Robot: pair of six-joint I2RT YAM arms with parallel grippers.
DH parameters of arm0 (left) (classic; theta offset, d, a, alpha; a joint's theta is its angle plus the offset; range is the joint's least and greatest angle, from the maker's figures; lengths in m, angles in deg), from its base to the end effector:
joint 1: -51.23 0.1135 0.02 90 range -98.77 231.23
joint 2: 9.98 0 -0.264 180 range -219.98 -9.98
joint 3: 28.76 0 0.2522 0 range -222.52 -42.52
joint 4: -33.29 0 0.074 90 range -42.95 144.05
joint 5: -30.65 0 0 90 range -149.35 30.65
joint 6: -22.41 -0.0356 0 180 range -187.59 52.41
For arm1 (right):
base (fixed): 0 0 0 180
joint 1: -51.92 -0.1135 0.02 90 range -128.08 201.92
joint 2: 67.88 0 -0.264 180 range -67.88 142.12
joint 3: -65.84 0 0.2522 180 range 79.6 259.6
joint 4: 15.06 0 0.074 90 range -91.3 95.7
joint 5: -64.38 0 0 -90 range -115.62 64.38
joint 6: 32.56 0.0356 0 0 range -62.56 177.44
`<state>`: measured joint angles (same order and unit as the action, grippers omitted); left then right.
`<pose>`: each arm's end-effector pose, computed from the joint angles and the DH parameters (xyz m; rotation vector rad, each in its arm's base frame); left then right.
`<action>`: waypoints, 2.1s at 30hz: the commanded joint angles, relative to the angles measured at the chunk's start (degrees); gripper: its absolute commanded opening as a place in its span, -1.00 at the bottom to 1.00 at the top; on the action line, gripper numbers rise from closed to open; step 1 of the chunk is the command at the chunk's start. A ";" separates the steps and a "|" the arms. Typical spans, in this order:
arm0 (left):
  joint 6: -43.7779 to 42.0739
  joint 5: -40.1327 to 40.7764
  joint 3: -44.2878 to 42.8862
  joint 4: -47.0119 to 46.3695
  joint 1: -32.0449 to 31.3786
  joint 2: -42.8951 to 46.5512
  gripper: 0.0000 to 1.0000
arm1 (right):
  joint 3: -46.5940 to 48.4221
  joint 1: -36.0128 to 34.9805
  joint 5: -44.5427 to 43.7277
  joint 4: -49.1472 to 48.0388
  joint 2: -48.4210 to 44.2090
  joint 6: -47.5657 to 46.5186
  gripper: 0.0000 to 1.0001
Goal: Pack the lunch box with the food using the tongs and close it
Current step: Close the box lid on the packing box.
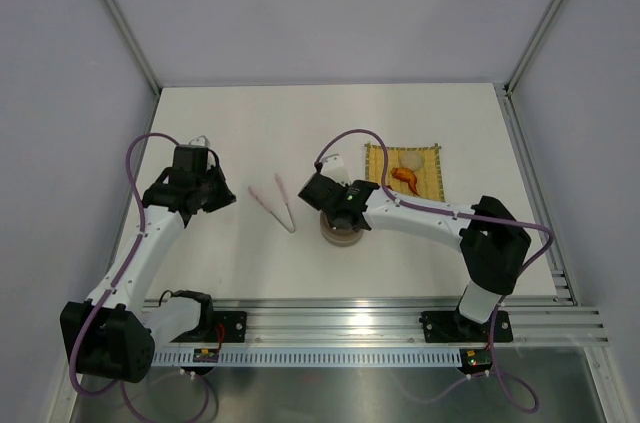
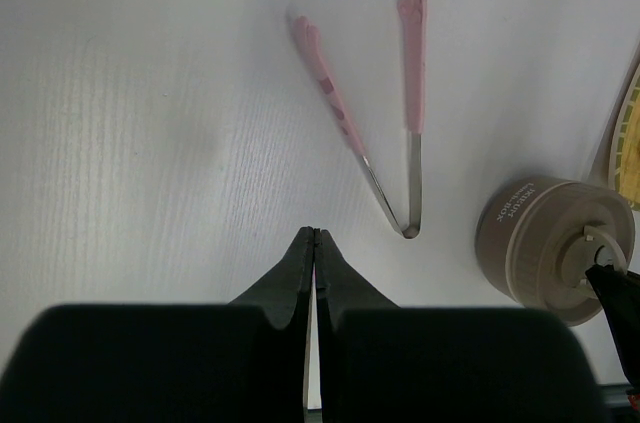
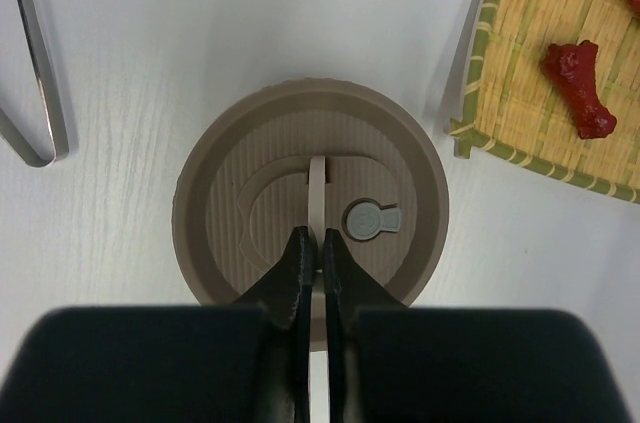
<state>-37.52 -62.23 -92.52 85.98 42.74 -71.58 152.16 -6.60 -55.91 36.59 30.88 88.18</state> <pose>0.2135 -0.0337 0.2707 -0.4431 2.4447 -0.3532 0.1993 0.2910 0.2259 -0.4413 2.4218 -0.0762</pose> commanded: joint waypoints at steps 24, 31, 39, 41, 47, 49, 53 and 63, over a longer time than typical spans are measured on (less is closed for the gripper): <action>1.05 -4.68 1.04 -4.31 0.14 0.26 -1.00 | -0.84 -1.24 6.28 -4.23 8.02 4.32 -1.00; 1.93 -7.23 1.57 -5.45 -1.35 0.78 -1.00 | -2.51 -1.16 12.08 -7.92 4.80 4.77 -0.65; 5.44 -7.67 -0.35 -9.40 -11.62 -2.81 -1.00 | 1.27 -1.07 8.67 -5.81 -7.43 2.65 0.35; 6.23 -7.85 -1.06 -10.72 -15.30 -4.83 -1.00 | 0.05 -0.98 7.26 -5.81 -10.25 3.18 0.33; 8.25 -9.69 -2.30 -15.11 -21.38 -10.28 -1.00 | -6.09 2.97 11.99 -8.09 -12.54 7.31 -0.76; 8.34 -10.31 -2.30 -16.78 -22.09 -12.31 -1.00 | -6.81 5.78 16.46 -8.53 -11.67 7.84 -1.00; 7.99 -11.28 -2.56 -18.81 -23.15 -16.35 -1.00 | -5.94 7.19 18.77 -8.45 -9.47 6.44 -1.00; 7.91 -13.03 -0.02 -23.21 -23.15 -26.02 -1.00 | -6.20 8.51 25.27 -11.96 2.91 5.64 -1.00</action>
<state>-29.52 -74.27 -92.89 64.96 19.88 -95.29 145.69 1.33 -33.83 27.02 29.30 94.06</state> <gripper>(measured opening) 0.002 0.008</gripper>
